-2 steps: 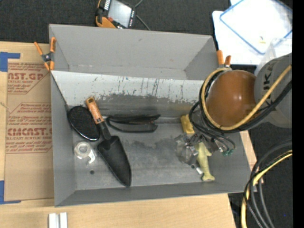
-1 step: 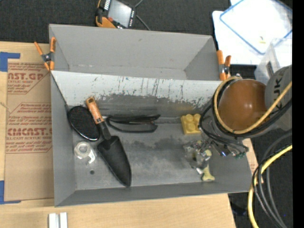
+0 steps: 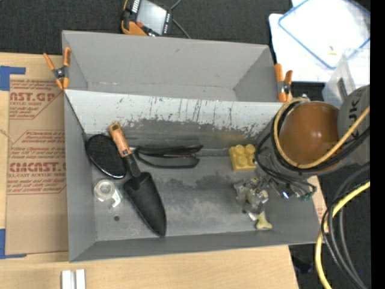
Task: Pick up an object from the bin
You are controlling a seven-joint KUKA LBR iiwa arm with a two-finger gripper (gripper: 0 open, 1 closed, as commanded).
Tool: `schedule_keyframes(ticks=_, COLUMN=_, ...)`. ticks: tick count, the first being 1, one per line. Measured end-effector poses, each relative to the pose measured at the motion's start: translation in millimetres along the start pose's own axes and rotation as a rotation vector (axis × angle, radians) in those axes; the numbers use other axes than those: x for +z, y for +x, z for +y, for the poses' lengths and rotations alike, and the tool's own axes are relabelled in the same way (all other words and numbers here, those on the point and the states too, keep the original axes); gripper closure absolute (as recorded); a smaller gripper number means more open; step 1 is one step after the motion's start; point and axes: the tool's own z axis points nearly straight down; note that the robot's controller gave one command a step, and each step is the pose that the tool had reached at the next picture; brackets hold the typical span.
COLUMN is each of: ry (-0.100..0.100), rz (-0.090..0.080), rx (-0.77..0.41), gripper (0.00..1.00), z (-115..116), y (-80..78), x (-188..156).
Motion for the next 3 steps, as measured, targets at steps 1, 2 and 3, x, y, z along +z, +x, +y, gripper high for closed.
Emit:
schedule_keyframes(ticks=1, ry=-0.001, rz=-0.002, rx=-0.187, gripper=0.00, z=-30.9, y=-1.1, x=29.2)
schedule_keyframes(ticks=2, ry=-0.001, rz=-0.002, rx=-0.188, gripper=0.00, z=-30.9, y=-1.2, x=28.9)
schedule_keyframes(ticks=3, ry=-0.001, rz=-0.002, rx=-0.188, gripper=0.00, z=-30.9, y=-1.2, x=28.8)
